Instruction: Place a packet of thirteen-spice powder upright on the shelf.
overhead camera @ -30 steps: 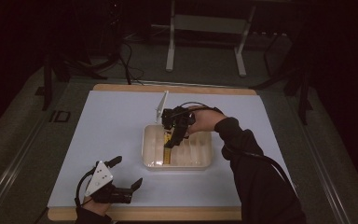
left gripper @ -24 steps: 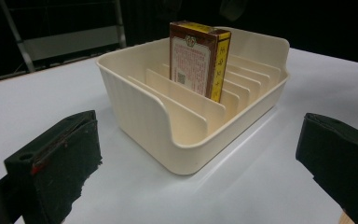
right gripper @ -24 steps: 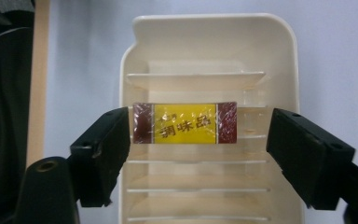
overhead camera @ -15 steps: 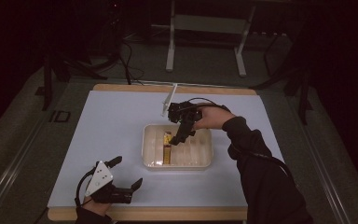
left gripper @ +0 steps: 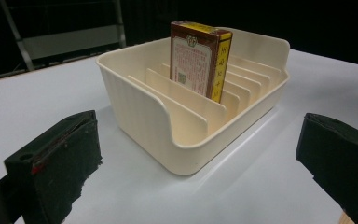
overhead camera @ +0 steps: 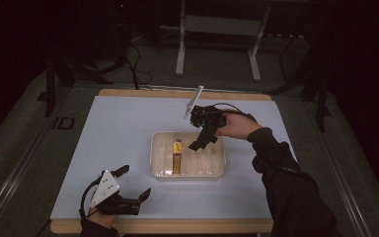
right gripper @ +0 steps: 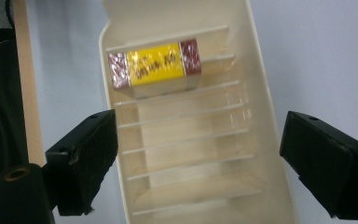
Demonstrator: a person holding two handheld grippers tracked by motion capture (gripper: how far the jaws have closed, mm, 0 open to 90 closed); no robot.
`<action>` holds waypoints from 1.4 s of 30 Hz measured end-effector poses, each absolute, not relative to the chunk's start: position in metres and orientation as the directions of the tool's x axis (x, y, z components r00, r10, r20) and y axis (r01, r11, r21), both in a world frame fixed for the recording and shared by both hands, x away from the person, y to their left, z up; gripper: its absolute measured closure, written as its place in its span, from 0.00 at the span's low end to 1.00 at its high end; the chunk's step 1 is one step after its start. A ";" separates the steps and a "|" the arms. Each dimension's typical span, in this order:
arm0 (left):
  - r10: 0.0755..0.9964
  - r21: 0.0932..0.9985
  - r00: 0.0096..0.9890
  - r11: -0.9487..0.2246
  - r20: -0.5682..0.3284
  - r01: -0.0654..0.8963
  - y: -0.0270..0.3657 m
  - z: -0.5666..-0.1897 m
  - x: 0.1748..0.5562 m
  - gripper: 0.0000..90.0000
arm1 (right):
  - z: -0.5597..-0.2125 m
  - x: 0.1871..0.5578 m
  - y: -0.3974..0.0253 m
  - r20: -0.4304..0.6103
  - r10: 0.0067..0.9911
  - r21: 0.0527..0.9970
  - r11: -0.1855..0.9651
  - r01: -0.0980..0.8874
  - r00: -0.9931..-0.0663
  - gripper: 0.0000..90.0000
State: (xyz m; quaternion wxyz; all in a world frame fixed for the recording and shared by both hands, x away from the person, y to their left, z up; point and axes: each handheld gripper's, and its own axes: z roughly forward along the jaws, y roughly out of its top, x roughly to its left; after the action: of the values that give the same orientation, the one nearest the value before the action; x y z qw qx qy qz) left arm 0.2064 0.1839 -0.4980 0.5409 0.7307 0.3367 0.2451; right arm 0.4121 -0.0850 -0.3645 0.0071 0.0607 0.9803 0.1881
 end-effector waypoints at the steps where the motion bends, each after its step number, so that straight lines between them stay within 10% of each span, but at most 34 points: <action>1: 0.757 0.956 0.653 -0.186 -0.007 0.227 0.184 -0.498 0.206 0.00 | -0.365 0.412 -0.087 0.010 0.125 0.370 0.921 0.120 -0.992 0.12; 42: 0.758 0.955 0.653 -0.187 -0.011 0.232 0.182 -0.498 0.208 0.00 | -0.404 0.386 -0.196 -0.051 0.564 0.659 0.639 0.397 -0.824 0.14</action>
State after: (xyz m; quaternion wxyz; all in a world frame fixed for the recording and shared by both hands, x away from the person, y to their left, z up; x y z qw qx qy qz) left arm 0.2082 0.1820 -0.4985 0.5404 0.7309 0.3386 0.2431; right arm 0.3862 -0.1959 -0.4040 0.1268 0.2679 0.8965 0.3294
